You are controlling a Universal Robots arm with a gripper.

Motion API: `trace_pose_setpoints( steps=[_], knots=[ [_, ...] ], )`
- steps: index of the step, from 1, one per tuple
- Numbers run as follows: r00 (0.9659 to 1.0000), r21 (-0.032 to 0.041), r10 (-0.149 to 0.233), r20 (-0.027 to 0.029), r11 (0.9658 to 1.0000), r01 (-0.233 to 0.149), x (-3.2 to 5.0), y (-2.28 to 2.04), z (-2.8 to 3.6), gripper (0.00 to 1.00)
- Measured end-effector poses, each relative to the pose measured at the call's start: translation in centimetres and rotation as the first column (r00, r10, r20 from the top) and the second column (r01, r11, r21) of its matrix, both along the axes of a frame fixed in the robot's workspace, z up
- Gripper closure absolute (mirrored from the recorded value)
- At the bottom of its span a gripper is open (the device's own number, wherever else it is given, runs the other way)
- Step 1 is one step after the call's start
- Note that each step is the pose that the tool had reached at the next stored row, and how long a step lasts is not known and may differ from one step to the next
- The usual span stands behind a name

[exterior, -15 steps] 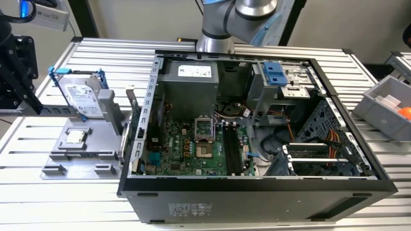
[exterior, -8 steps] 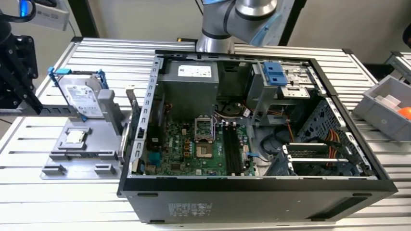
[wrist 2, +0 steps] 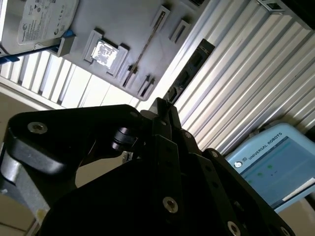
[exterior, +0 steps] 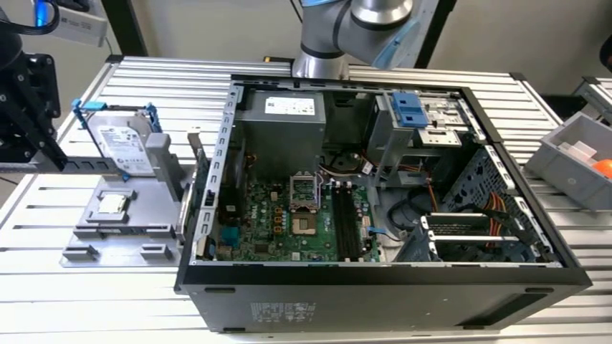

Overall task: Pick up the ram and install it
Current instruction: 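Pick up the ram and move it above insertion slot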

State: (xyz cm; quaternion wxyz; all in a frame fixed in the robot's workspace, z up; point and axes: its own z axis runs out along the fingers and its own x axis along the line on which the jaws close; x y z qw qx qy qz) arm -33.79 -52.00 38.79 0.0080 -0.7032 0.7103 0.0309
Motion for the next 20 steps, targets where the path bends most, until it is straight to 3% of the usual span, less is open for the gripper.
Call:
trace_pose_setpoints(
  steps=[20],
  knots=[
    [1.0,-0.0002,0.0,-0.0002,1.0,0.0,2.77,0.02,0.01,1.0]
  ],
)
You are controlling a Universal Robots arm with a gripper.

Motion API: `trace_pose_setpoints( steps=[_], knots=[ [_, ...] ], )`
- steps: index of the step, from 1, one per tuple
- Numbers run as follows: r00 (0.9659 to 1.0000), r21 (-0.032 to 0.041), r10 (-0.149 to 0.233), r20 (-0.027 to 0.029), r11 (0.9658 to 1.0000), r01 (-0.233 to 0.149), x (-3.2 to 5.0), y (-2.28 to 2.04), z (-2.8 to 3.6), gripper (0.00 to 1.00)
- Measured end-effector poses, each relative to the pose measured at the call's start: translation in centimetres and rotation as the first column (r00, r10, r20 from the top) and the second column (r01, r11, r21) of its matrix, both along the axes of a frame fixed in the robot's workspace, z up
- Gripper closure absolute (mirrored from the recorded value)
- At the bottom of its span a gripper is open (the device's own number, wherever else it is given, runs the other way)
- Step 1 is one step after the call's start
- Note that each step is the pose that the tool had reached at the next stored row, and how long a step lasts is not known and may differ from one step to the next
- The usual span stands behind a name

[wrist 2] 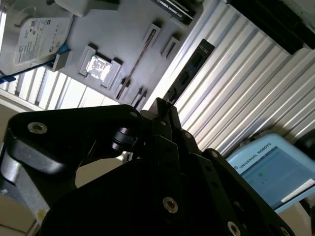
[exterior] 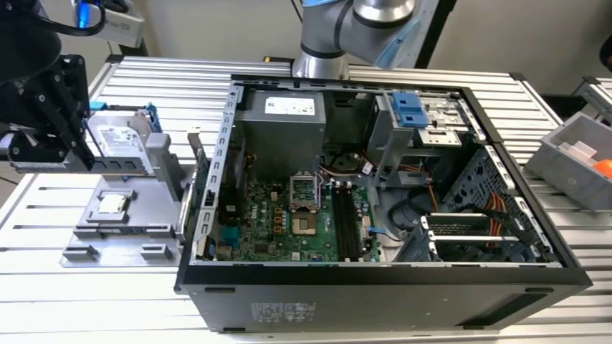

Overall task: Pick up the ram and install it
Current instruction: 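Pick up the ram and move it above insertion slot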

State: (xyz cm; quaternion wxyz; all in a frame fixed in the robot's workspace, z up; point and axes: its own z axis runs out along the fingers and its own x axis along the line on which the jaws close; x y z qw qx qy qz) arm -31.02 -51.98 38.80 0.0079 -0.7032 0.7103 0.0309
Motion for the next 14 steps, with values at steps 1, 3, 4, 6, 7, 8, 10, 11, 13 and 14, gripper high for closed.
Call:
trace_pose_setpoints(
  steps=[1,3,4,6,7,8,10,11,13,14],
  knots=[
    [1.0,-0.0002,0.0,-0.0002,1.0,0.0,0.18,0.0,0.01,1.0],
    [1.0,-0.0001,0.0,-0.0002,1.0,0.0,0.62,0.0,0.01,1.0],
    [1.0,0.0,0.0,-0.0002,1.0,0.0,0.82,0.0,-0.01,1.0],
    [1.0,-0.0001,0.0,-0.0013,1.0,0.0,1.26,0.0,0.01,1.0],
    [1.0,0.0,0.0,-0.0022,1.0,0.0,1.49,0.0,-0.01,1.0],
    [1.0,-0.0001,0.0,-0.004,1.0,0.0,1.74,0.0,0.0,1.0],
    [1.0,0.0,0.0,-0.0085,1.0,0.0,2.24,0.0,0.0,1.0],
    [0.9999,-0.0003,0.0,-0.0122,1.0,0.0,2.48,0.0,0.01,1.0],
    [0.9998,-0.0006,0.0,-0.0181,1.0,0.0,2.93,0.0,0.01,1.0],
    [0.9998,-0.0006,0.0,-0.0184,1.0,0.0,3.13,0.0,0.0,1.0]
  ],
)
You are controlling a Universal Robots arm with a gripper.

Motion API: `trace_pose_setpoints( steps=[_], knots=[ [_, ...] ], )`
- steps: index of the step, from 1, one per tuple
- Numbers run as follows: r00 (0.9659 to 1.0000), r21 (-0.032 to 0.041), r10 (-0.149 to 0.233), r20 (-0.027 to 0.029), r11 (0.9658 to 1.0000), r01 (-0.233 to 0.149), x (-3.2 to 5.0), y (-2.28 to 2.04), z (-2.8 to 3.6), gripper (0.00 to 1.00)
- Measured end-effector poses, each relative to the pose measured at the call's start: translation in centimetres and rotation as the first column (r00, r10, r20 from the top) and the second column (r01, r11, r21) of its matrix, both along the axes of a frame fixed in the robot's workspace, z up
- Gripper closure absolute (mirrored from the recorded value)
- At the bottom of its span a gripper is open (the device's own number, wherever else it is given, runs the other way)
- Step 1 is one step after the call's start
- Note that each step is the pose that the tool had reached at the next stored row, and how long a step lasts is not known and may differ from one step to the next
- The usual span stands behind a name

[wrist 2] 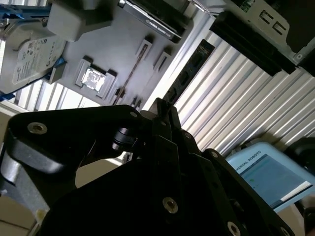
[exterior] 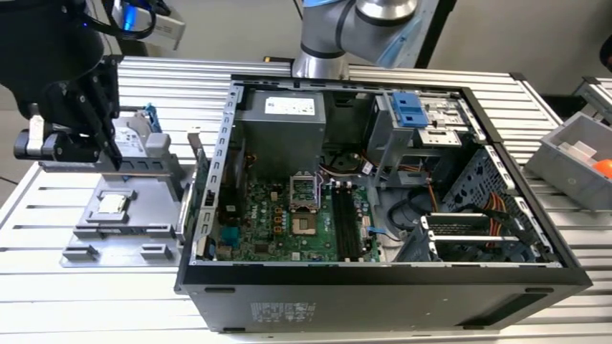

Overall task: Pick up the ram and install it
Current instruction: 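Pick up the ram and move it above insertion slot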

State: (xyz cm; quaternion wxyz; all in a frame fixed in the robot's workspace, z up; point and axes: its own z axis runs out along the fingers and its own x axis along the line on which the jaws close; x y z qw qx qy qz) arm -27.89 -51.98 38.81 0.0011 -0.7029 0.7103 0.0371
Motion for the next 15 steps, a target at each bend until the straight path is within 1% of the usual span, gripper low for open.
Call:
trace_pose_setpoints(
  steps=[7,15],
  knots=[
    [1.0,0.0001,0.0,-0.0001,1.0,0.0,0.95,0.0,-0.01,1.0],
    [1.0,0.0001,0.0,-0.0001,1.0,0.0,2.42,0.0,0.0,1.0]
  ],
)
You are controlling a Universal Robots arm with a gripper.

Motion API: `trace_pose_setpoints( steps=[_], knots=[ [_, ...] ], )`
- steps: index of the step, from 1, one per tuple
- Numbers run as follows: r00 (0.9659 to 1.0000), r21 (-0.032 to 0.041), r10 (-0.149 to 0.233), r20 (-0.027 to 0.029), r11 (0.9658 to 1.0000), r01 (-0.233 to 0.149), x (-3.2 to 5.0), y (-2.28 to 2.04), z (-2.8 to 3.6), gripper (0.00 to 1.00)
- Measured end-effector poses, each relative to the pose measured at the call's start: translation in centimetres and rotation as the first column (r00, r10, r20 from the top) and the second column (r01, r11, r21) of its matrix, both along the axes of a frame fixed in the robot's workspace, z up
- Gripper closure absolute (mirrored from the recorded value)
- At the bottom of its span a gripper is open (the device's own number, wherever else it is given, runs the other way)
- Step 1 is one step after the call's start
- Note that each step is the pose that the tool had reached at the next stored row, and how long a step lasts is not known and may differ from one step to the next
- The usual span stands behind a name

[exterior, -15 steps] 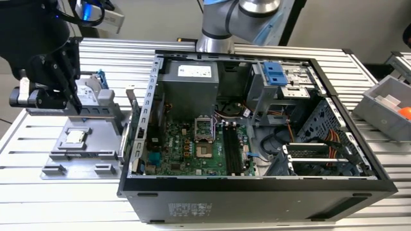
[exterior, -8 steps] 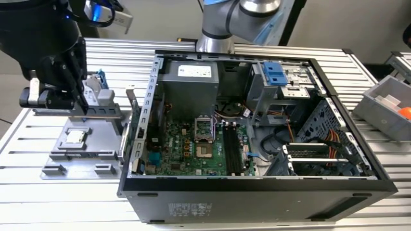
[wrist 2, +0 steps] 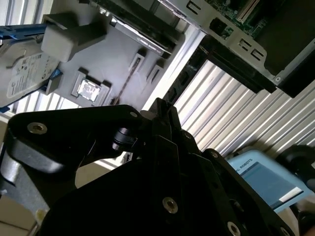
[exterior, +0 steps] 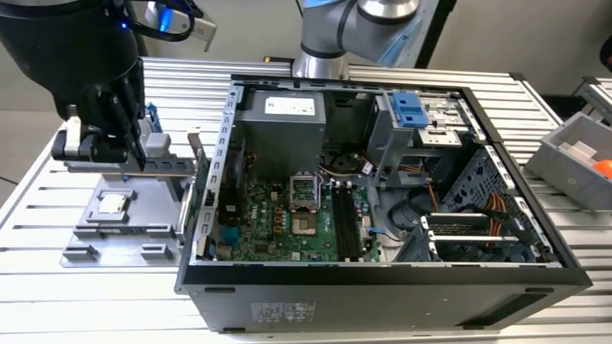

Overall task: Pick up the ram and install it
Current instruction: 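Pick up the ram and move it above insertion slot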

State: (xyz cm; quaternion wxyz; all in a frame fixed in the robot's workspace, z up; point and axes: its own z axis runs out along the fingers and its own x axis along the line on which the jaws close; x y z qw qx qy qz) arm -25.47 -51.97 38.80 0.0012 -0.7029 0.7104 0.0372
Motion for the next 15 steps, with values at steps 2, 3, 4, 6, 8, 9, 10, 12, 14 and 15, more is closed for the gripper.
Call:
trace_pose_setpoints(
  steps=[2,3,4,6,8,9,10,12,14,15],
  knots=[
    [1.0,-0.0001,0.0,-0.0001,1.0,0.0,0.34,0.0,0.01,1.0],
    [1.0,0.0,0.0,0.0,1.0,0.0,0.51,0.0,0.0,1.0],
    [1.0,0.0,0.0,0.0,1.0,0.0,0.69,0.0,0.0,1.0],
    [1.0,0.0,0.0,0.0,1.0,0.0,1.04,0.01,0.0,1.0],
    [1.0,0.0,0.0,0.0,1.0,0.0,1.37,0.01,0.0,1.0],
    [1.0,0.0,0.0,0.0,1.0,0.0,1.54,0.01,0.0,1.0],
    [1.0,0.0,0.0,0.0,1.0,0.0,1.7,0.01,0.0,1.0],
    [1.0,0.0001,0.0,0.0001,1.0,0.0,2.05,0.01,-0.01,1.0],
    [1.0,0.0,0.0,0.0,1.0,0.0,2.4,0.01,0.0,1.0],
    [1.0,0.0001,0.0,0.0,1.0,0.0,2.58,0.01,0.0,1.0]
  ],
)
